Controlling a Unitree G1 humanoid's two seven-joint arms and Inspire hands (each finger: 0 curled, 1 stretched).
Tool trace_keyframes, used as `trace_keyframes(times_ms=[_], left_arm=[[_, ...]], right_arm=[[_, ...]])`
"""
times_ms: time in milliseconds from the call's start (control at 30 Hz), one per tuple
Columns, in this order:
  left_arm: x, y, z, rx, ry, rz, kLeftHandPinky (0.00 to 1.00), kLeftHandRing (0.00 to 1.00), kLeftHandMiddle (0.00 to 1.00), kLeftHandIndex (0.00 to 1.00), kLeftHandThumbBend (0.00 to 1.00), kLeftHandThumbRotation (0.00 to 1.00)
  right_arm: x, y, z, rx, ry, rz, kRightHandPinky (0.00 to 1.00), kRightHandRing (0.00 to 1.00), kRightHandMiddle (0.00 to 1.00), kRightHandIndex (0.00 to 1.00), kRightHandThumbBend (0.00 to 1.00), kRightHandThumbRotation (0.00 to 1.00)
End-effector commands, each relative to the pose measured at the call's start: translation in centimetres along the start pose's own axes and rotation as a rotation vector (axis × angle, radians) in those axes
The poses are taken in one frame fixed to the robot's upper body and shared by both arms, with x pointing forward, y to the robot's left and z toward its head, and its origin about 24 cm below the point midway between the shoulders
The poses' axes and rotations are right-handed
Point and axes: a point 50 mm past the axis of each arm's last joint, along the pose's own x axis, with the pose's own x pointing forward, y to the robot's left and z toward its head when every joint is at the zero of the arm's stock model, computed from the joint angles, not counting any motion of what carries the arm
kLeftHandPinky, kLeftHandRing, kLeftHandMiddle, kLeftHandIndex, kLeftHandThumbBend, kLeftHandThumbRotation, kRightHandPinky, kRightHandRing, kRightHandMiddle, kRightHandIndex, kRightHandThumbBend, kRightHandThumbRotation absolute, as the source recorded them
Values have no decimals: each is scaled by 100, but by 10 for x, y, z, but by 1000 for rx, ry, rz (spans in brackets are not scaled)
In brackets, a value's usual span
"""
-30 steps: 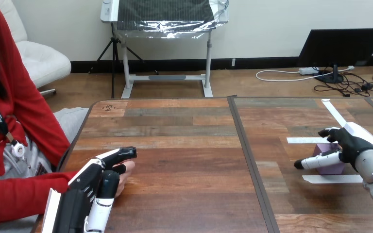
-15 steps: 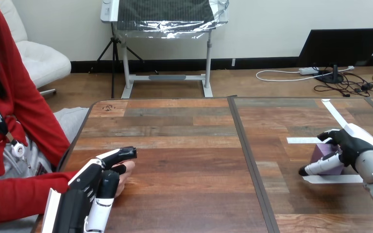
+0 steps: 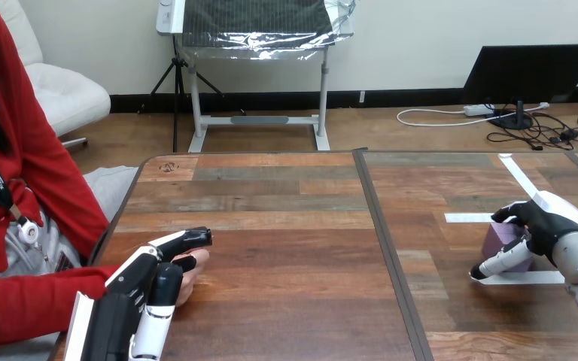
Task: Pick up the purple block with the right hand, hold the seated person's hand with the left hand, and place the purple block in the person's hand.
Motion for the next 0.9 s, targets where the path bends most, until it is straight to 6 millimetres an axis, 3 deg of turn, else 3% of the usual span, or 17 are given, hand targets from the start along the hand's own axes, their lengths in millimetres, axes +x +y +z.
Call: trace_keyframes(times_ms=[0,867], left_arm=[[12,-1,10,-6,-90,27,78,84,78,68,49,95],[12,0,10,-1,-110,36,76,81,77,66,41,95]], right_arm=[[0,-14,6,-27,-23,-21,75,82,83,83,82,1],[0,-14,7,-106,-33,-1,65,72,76,77,74,0]])
